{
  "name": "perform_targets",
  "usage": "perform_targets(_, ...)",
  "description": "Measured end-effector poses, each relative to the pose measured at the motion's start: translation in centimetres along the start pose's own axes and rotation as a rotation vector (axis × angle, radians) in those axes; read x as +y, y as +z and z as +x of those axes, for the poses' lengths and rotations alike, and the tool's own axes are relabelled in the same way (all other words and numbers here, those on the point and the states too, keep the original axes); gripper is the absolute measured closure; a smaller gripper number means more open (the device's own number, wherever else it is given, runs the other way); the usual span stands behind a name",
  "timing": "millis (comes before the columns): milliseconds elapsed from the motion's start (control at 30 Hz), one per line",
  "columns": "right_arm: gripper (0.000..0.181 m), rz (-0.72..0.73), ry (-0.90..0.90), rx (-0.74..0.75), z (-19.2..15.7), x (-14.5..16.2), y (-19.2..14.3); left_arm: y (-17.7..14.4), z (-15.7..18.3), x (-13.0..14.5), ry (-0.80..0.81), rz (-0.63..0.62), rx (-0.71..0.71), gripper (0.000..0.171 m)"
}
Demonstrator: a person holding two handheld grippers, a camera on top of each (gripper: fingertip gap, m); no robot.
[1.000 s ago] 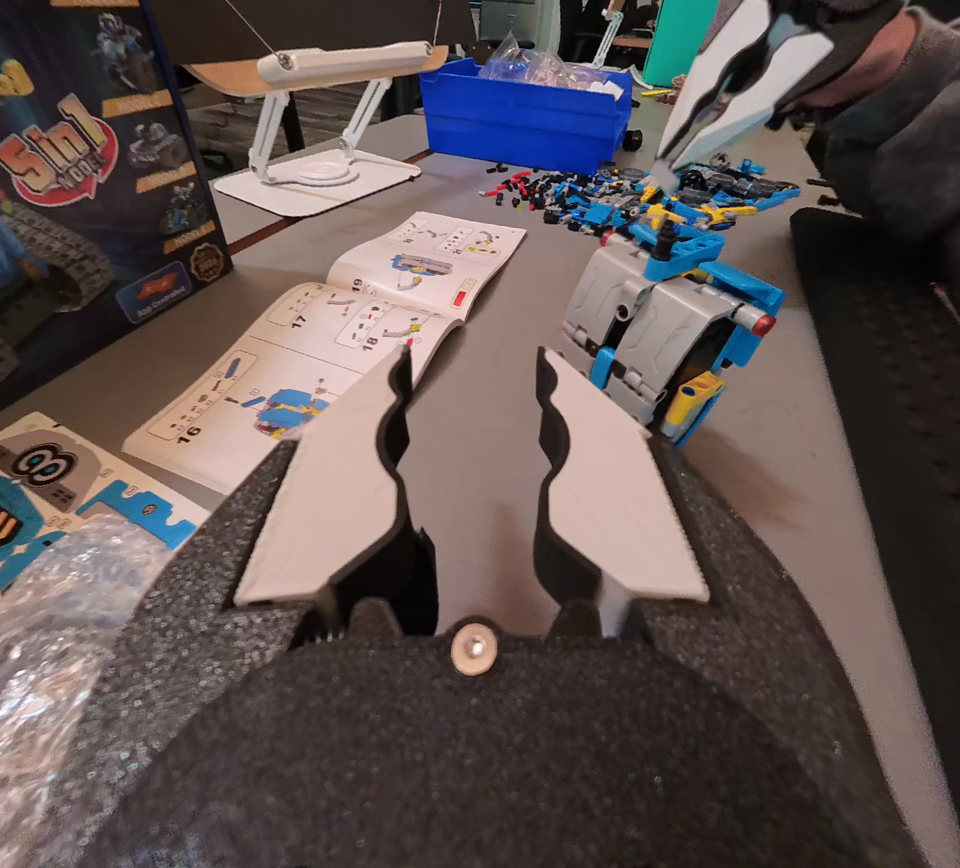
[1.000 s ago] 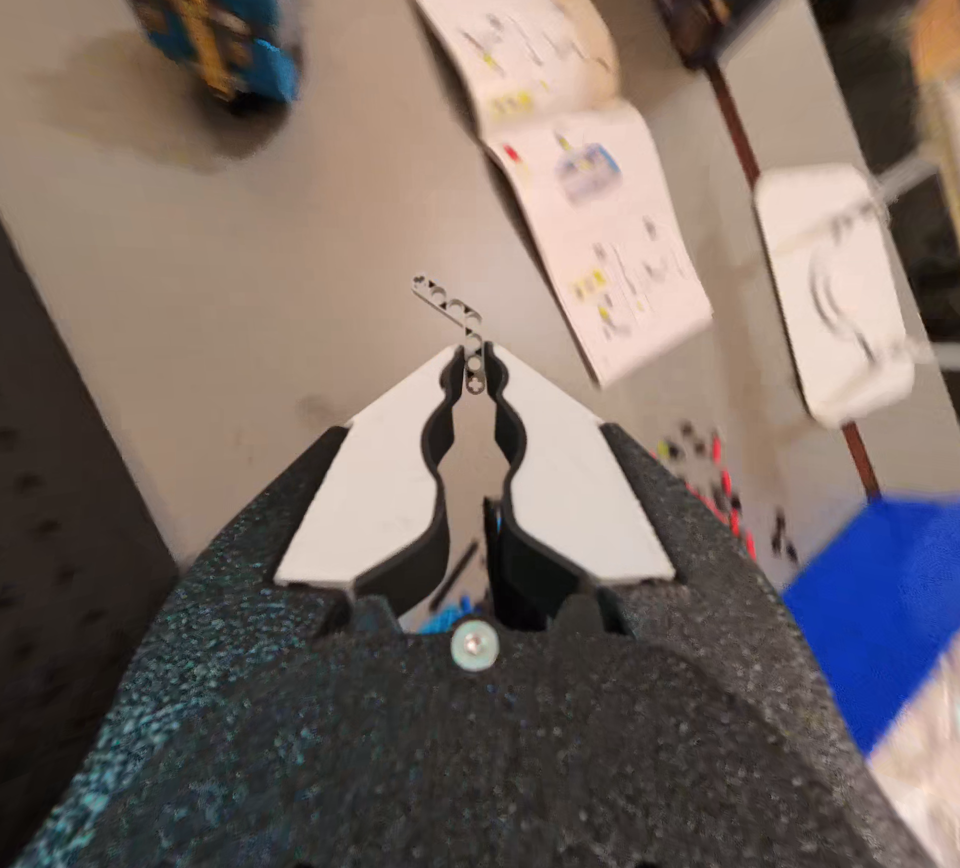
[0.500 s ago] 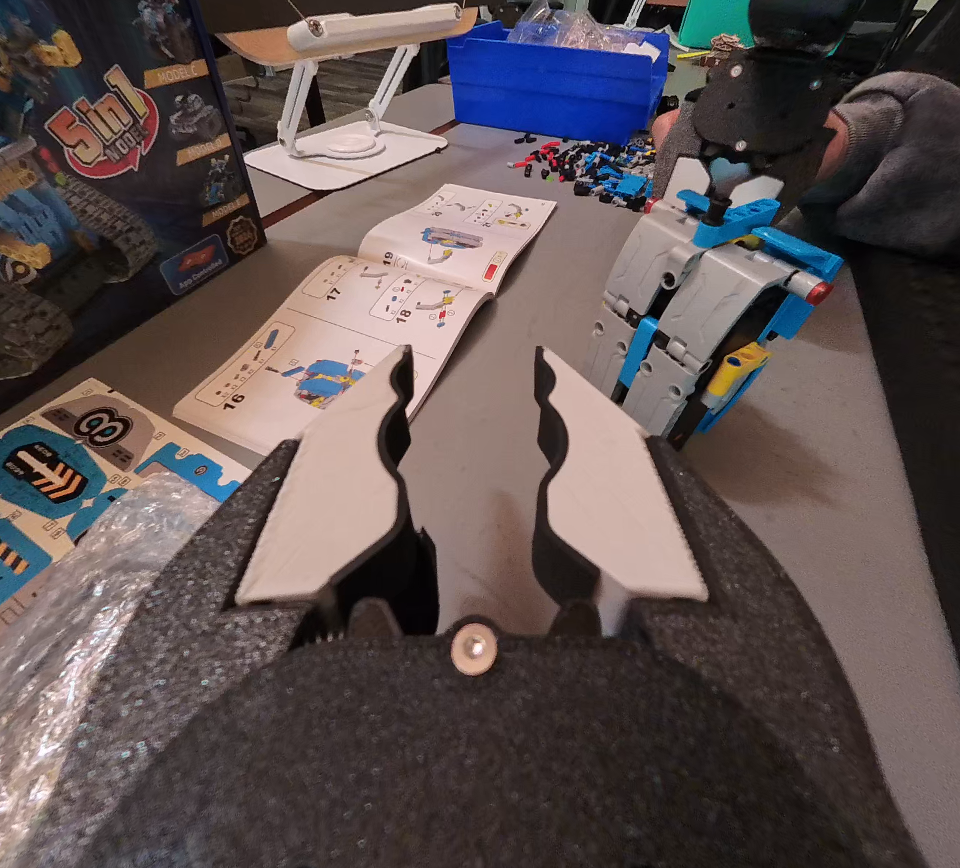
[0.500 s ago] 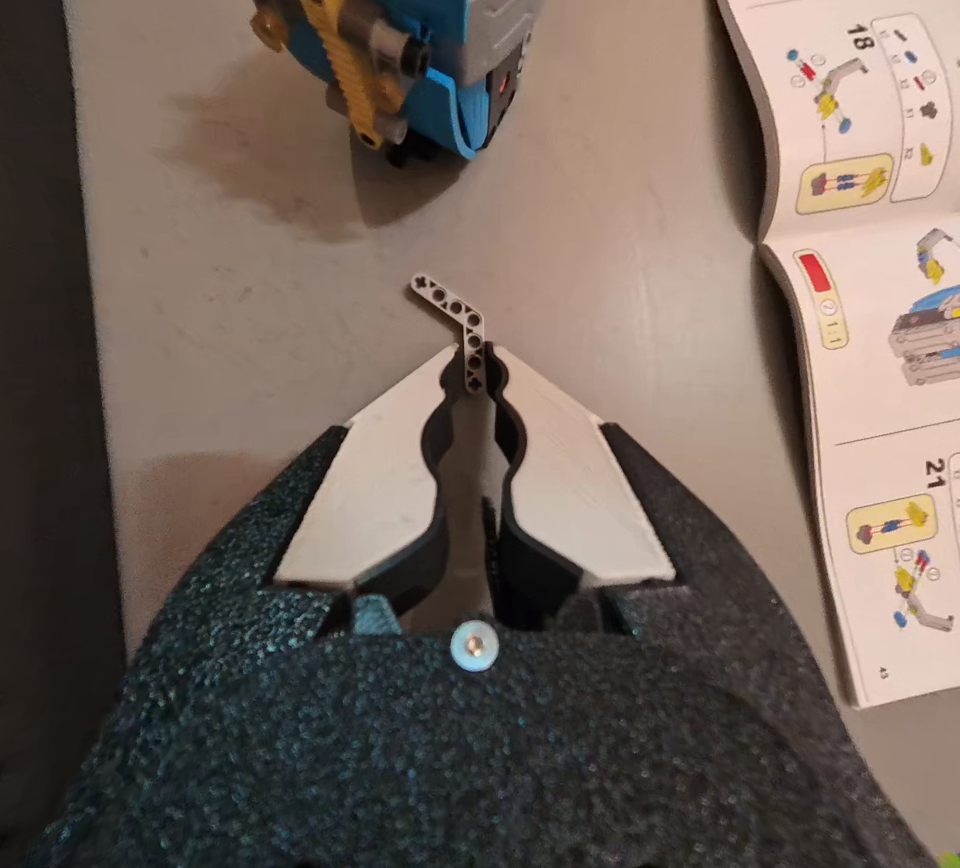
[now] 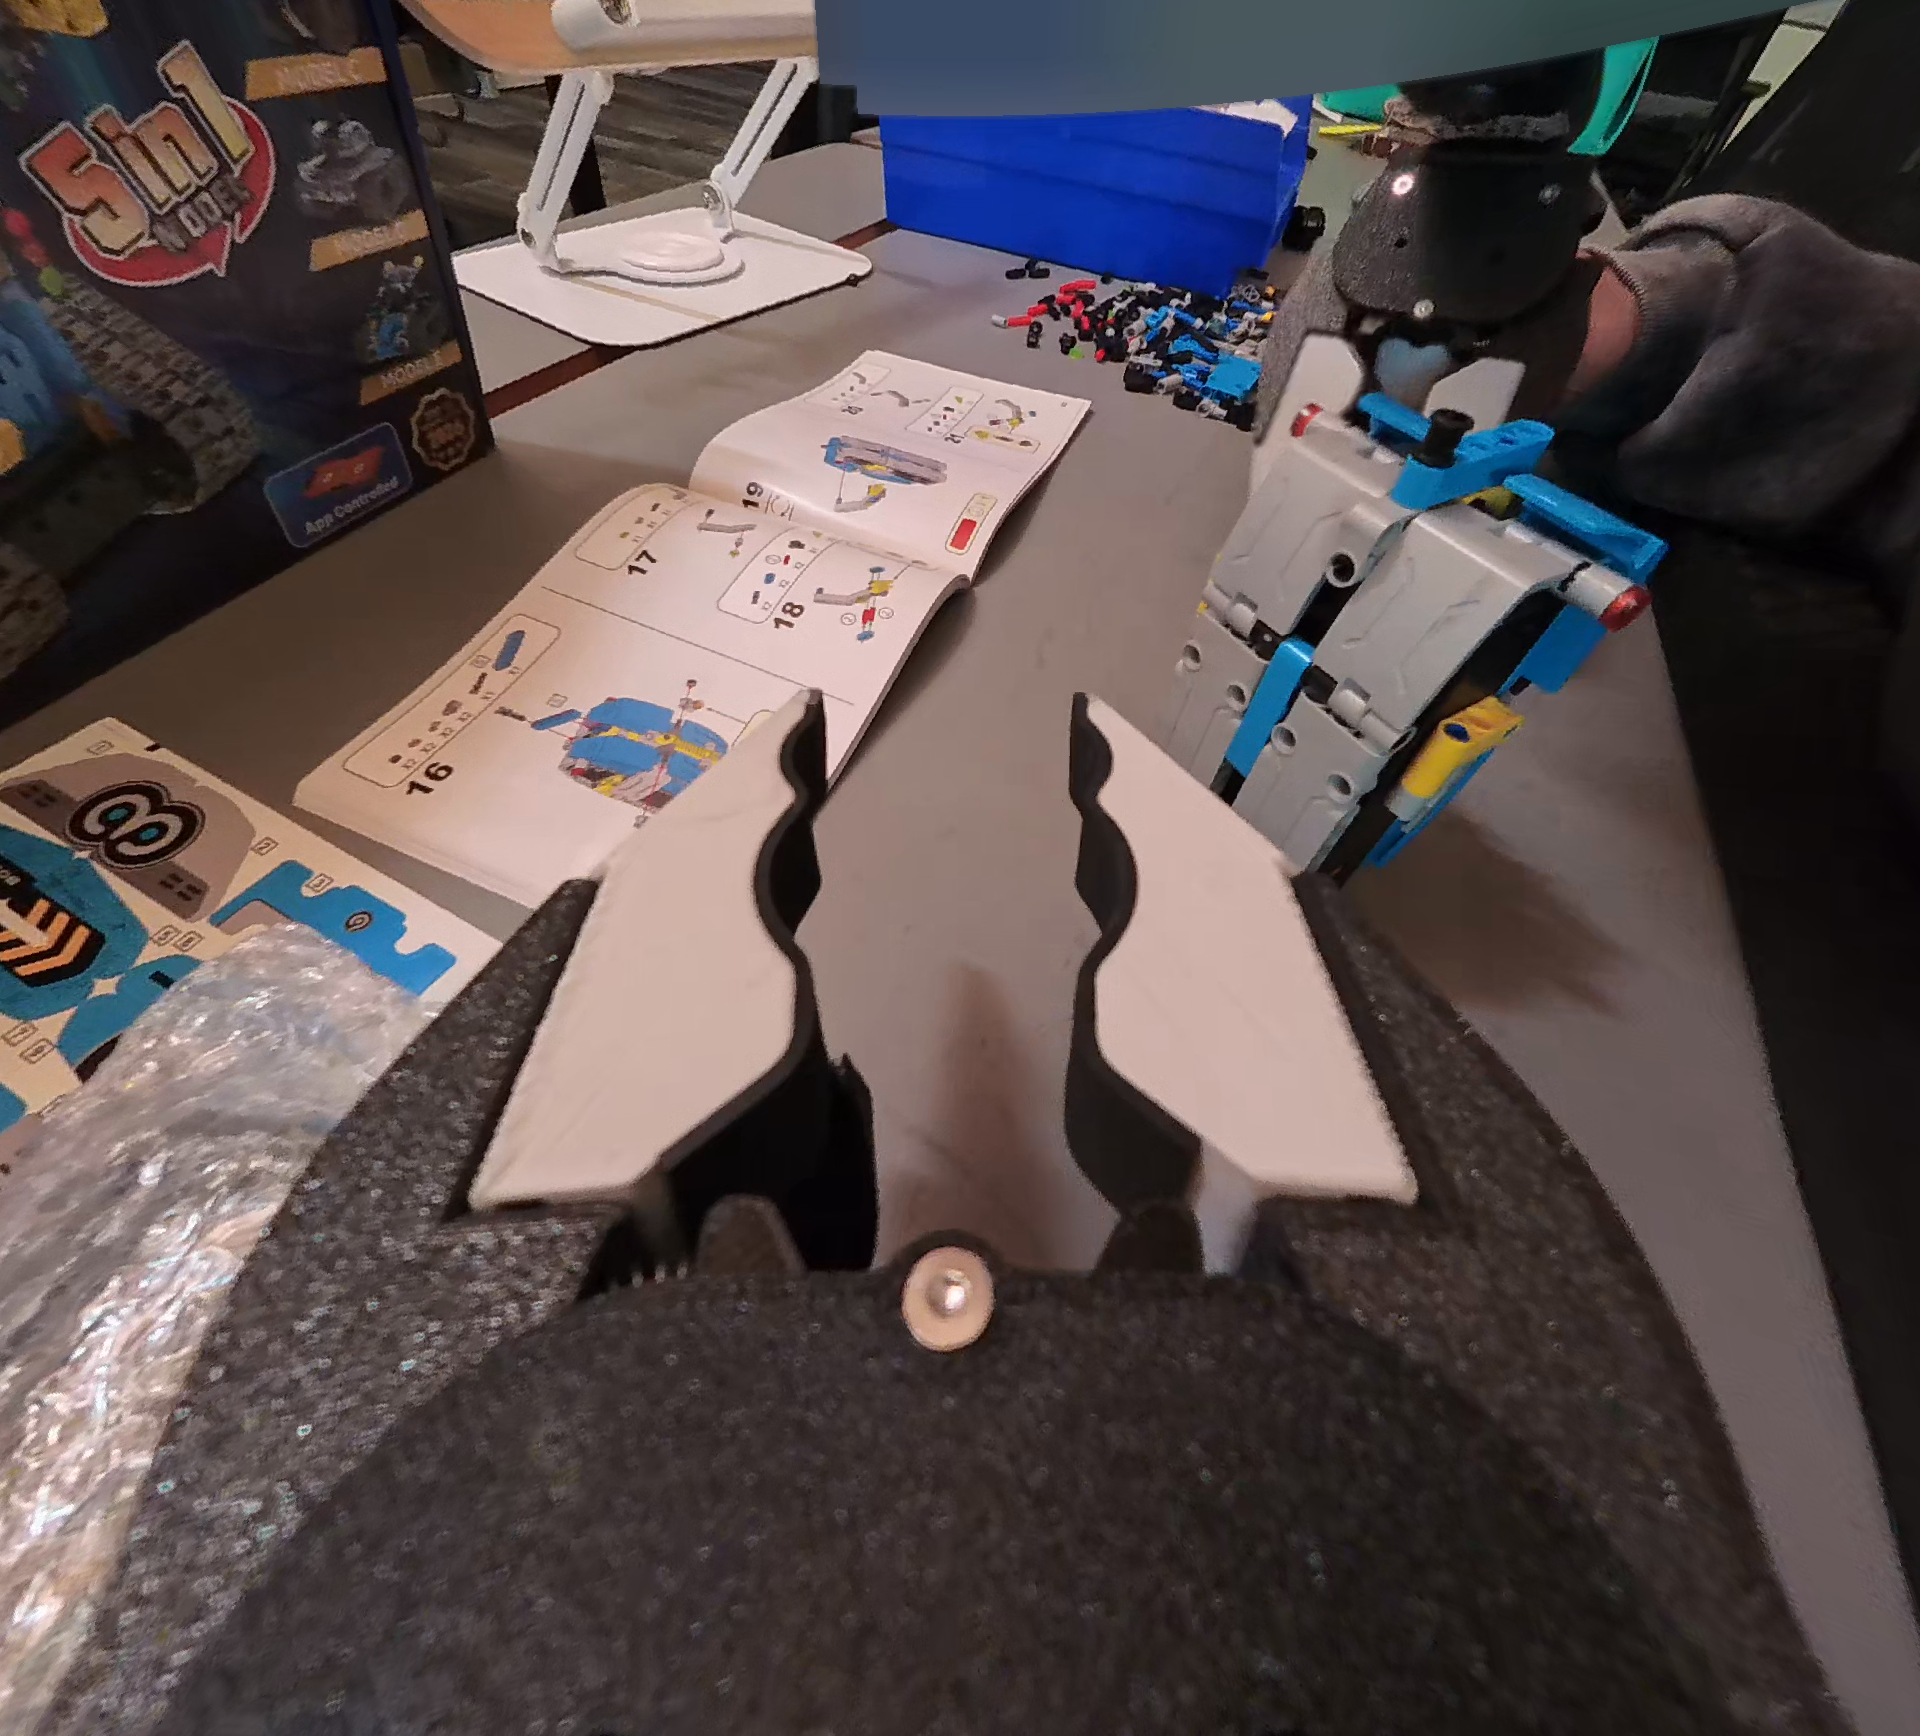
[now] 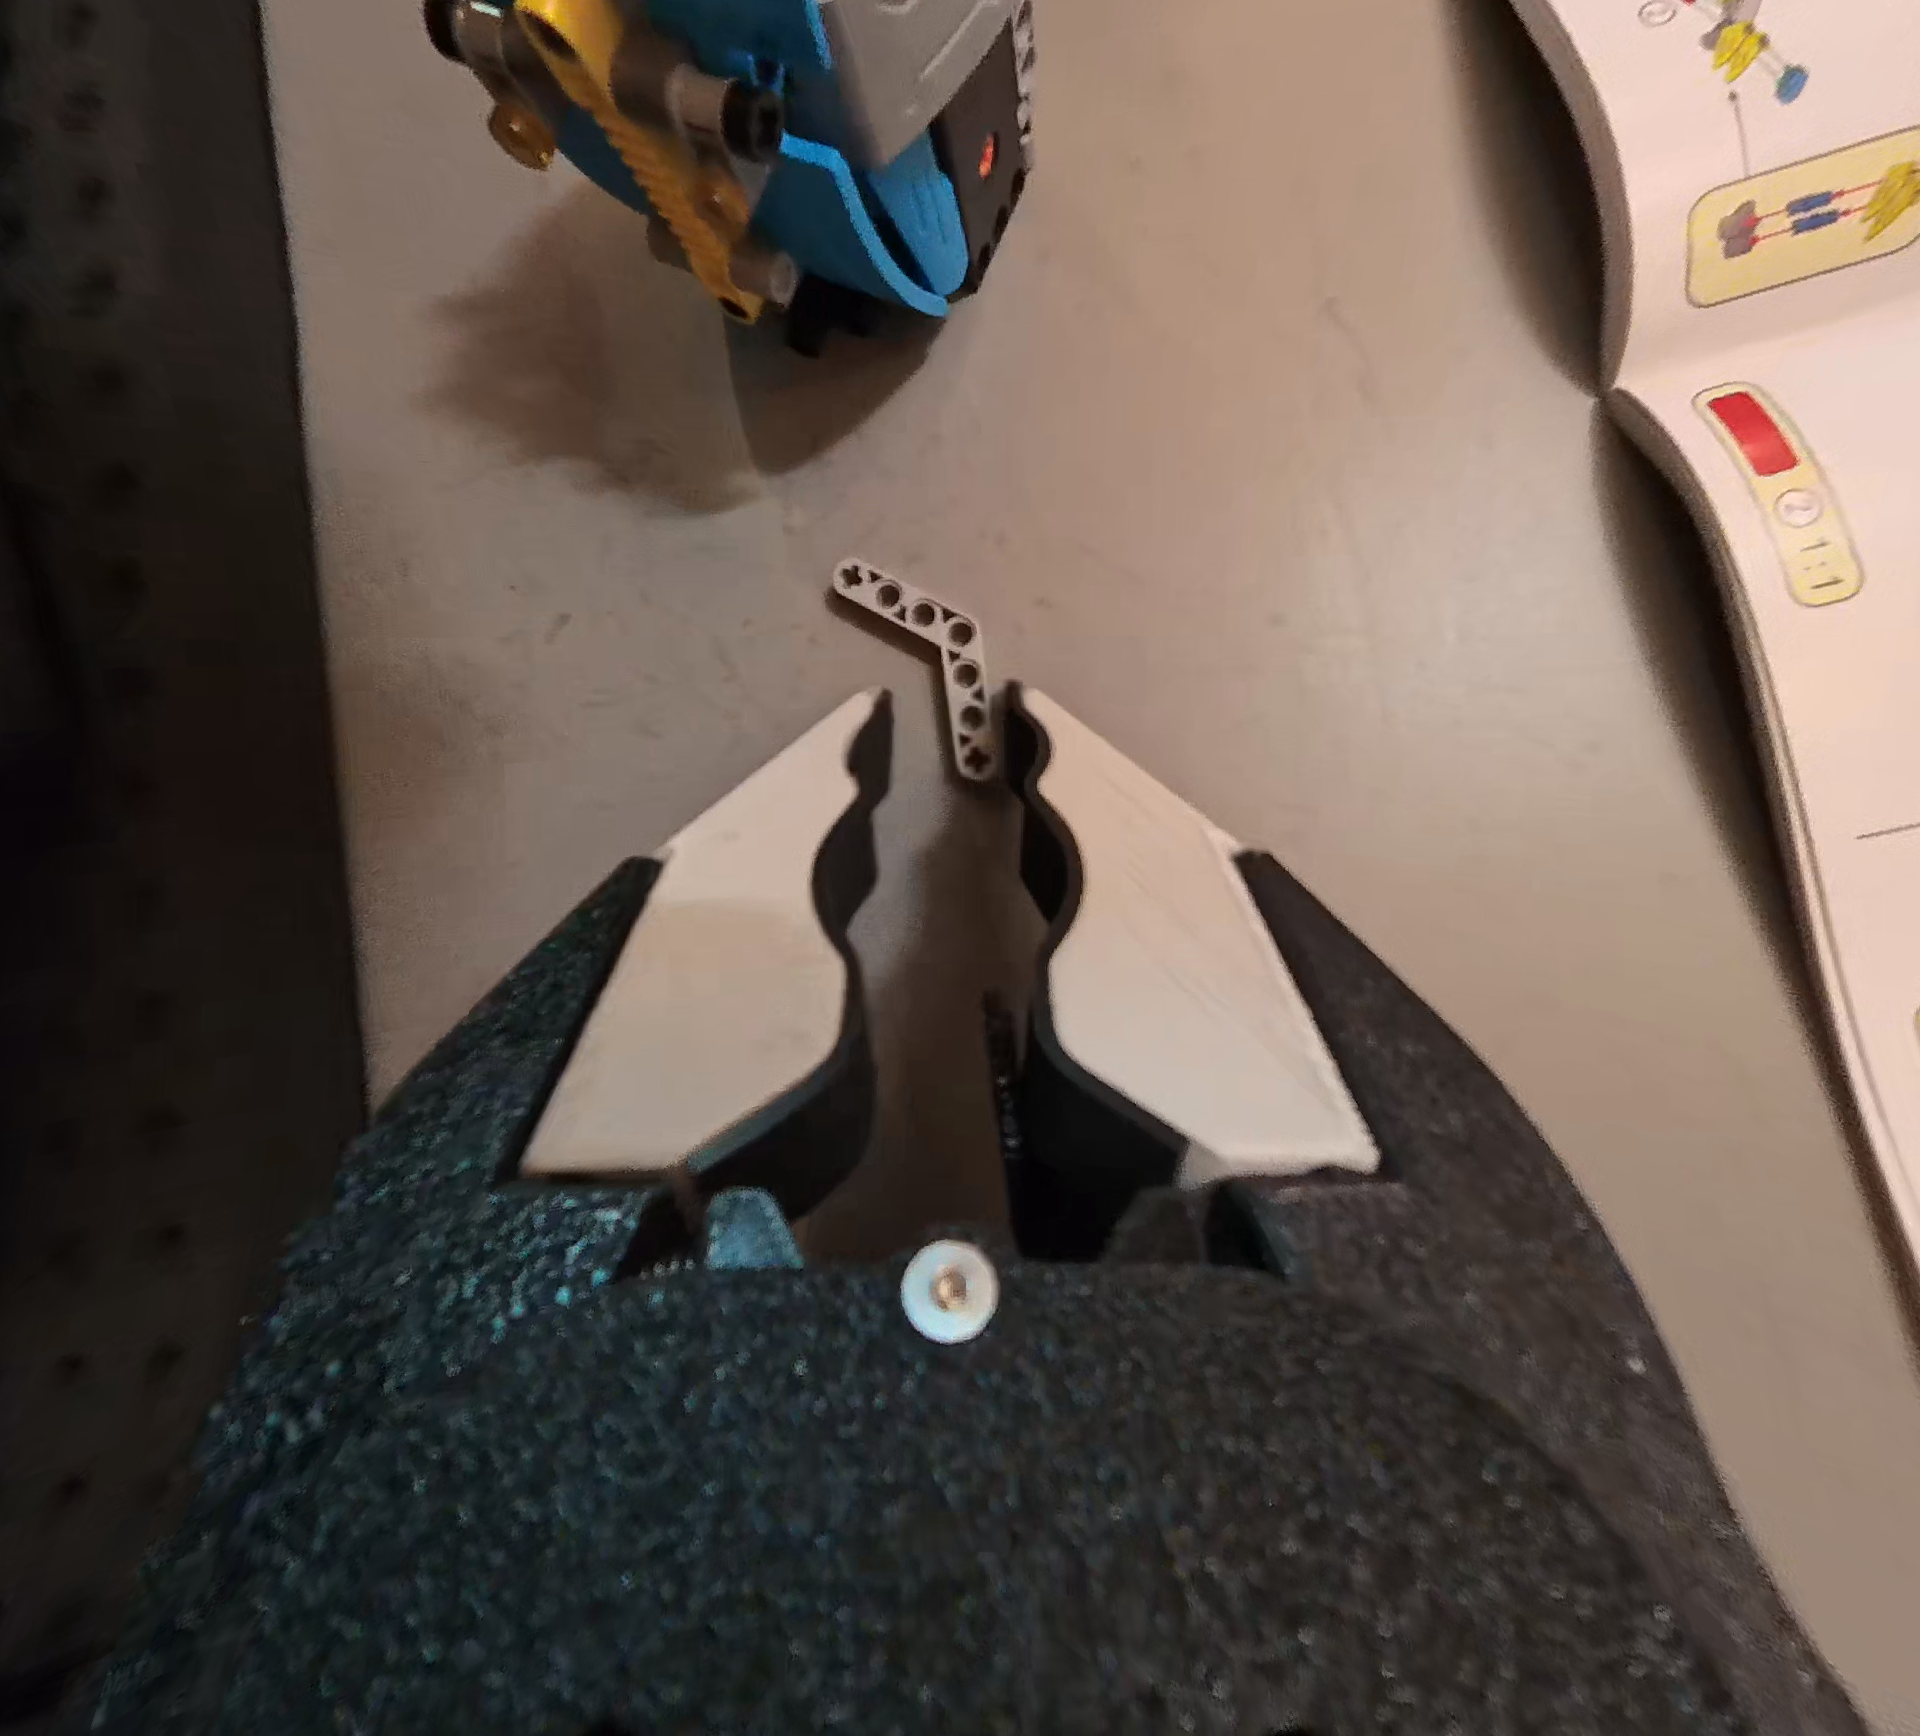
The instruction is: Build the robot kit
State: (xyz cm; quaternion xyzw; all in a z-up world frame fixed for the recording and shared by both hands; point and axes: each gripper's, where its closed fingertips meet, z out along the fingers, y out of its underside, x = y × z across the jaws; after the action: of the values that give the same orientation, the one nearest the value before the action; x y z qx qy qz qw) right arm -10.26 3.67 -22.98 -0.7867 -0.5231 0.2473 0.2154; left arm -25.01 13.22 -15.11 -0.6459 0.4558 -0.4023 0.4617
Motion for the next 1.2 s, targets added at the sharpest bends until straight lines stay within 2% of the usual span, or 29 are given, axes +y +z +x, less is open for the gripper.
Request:
perform_targets(33, 0.14, 0.006, -0.001, 0.034, 0.5, -0.1, -0.2, -0.1, 0.0, -0.1, -0.004, 0.004, 0.0, 0.125)
perform_targets(67, 0.129, 0.02, -0.015, 0.073, 1.0, -0.3, -0.8, -0.1, 0.0, -0.1, -0.005, 0.007, 0.0, 0.125)
perform_targets(167, 0.137, 0.068, -0.058, 0.256, 4.2, -0.1, -4.6, -0.2, 0.1, -0.1, 0.006, 0.008, -0.002, 0.125)
perform_targets(267, 0.149, 0.084, 0.034, 0.436, 8.9, 2.3, -10.5, -0.1, 0.3, 0.0, 0.025, -0.002, -0.002, 0.125)
perform_targets(400, 0.15, 0.087, 0.296, 0.62, 14.6, 8.4, -16.3, 0.0, 0.3, 0.1, 0.032, -0.01, -0.001, 0.125)
perform_targets(533, 0.162, -0.093, 0.332, 0.78, 16.6, 14.4, -19.2, 0.0, 0.2, 0.1, 0.021, -0.008, 0.001, 0.125)
perform_targets(633, 0.172, -0.147, 0.351, 0.773, 16.4, 16.5, -19.8, 0.0, 0.2, 0.2, 0.018, -0.01, 0.002, 0.125)
perform_targets(800, 0.171, -0.159, 0.382, 0.788, 17.3, 17.7, -19.5, 0.0, 0.2, 0.2, 0.015, -0.013, 0.003, 0.125)
perform_targets(967, 0.171, -0.126, 0.442, 0.739, 17.7, 17.7, -18.1, 0.0, 0.2, 0.2, 0.019, -0.013, 0.003, 0.125)
perform_targets(1200, 0.171, -0.107, 0.451, 0.751, 18.2, 17.5, -18.0, 0.0, 0.2, 0.2, 0.016, -0.014, 0.003, 0.125)
